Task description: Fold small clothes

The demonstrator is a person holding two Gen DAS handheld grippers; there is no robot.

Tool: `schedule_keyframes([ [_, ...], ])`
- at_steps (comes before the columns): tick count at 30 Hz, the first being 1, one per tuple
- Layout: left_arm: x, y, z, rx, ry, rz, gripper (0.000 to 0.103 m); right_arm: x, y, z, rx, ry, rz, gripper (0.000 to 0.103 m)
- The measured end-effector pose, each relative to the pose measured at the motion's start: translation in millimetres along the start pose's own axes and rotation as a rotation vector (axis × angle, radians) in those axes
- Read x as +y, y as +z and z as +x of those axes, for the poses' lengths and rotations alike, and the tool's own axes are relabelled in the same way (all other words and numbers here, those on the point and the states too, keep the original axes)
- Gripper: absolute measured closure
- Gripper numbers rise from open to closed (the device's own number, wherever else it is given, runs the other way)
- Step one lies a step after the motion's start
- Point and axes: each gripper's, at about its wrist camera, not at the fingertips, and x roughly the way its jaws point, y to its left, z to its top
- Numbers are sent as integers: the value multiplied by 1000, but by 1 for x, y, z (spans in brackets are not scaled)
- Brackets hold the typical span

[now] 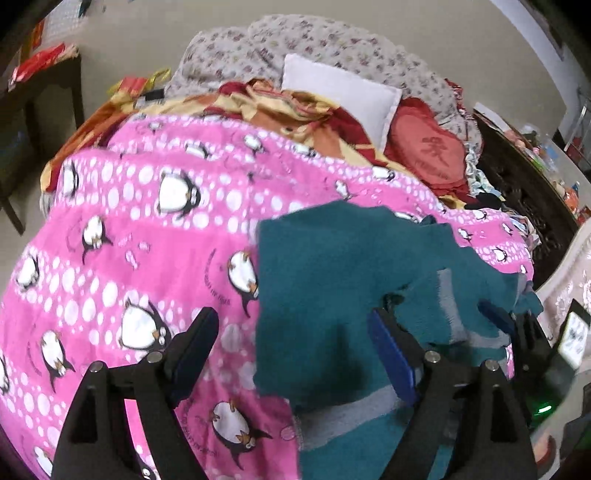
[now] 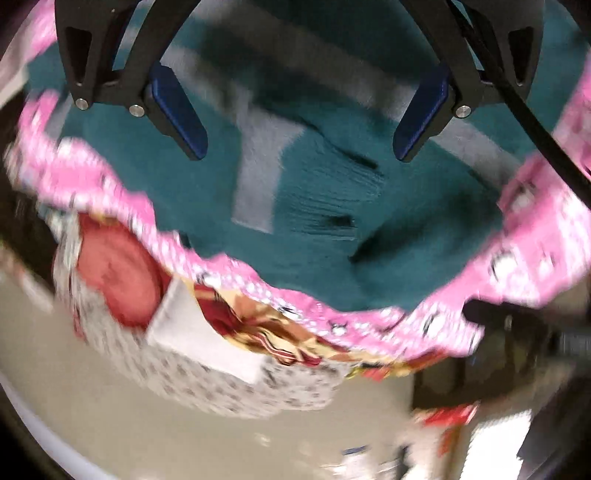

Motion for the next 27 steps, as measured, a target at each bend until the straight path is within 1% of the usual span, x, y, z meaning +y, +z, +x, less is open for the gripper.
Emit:
schedule_keyframes([
  [1, 2, -1, 4, 12, -4, -13, 21, 5, 1, 10, -4, -49, -47, 16],
  [2, 3, -3, 7, 22, -7, -22, 21, 4, 2, 16, 5, -51, -53, 40],
  [3, 4, -5, 9, 33, -7, -29, 21, -2, 3, 23, 25, -24, -31, 75],
  [4, 4, -5, 10, 37, -6, -28, 21, -14, 4, 27, 40, 26, 28, 87],
  [6, 1, -4, 9, 28, 3, -12, 21, -45, 5, 21, 13, 118, 169, 95],
  [7, -1, -2, 7, 14, 11, -6, 21, -64, 5, 11, -19, 145, 238, 95],
  [8, -3, 1, 4, -3, 19, -3, 21, -84, 5, 0, -54, 155, 293, 96],
  [9, -4, 3, 2, -12, 22, -4, 21, -99, 4, -9, -82, 148, 329, 96],
  [10, -5, 5, 1, -22, 20, -8, 21, -122, 0, -23, -113, 122, 370, 96],
  [11, -7, 6, 1, -26, 14, -11, 21, -137, -4, -31, -126, 107, 392, 96],
  [12, -10, 6, 2, -29, 5, -13, 21, -151, -10, -38, -135, 82, 418, 96],
  [13, -12, 6, 4, -29, 3, -8, 21, -168, -23, -45, -134, 35, 449, 96],
  [14, -15, 5, 7, -26, 8, 0, 21, -177, -30, -48, -125, 8, 462, 96],
  [16, -22, 2, 19, -10, 36, 21, 21, -194, -56, -48, -79, -27, 513, 96],
  [18, -26, 0, 31, 6, 51, 25, 21, -202, -78, -36, -37, -15, 562, 96],
  [20, -29, -2, 42, 24, 68, 18, 21, -198, -94, -20, 38, 4, 560, 94],
  [21, -30, -2, 45, 30, 68, 18, 21, -195, -99, -14, 79, 2, 543, 91],
  [22, -31, -2, 46, 32, 62, 19, 21, -195, -103, -13, 92, 3, 539, 85],
  [23, -33, -2, 46, 32, 58, 21, 21, -198, -107, -17, 90, 4, 553, 65],
  [24, -33, -1, 45, 26, 56, 24, 21, -201, -111, -21, 78, -2, 575, 39],
  [26, -34, 2, 44, 14, 58, 24, 21, -217, -119, -37, 9, -27, 651, 22],
  [27, -34, 5, 46, 9, 63, 21, 20, -223, -120, -44, -18, -21, 677, 22],
])
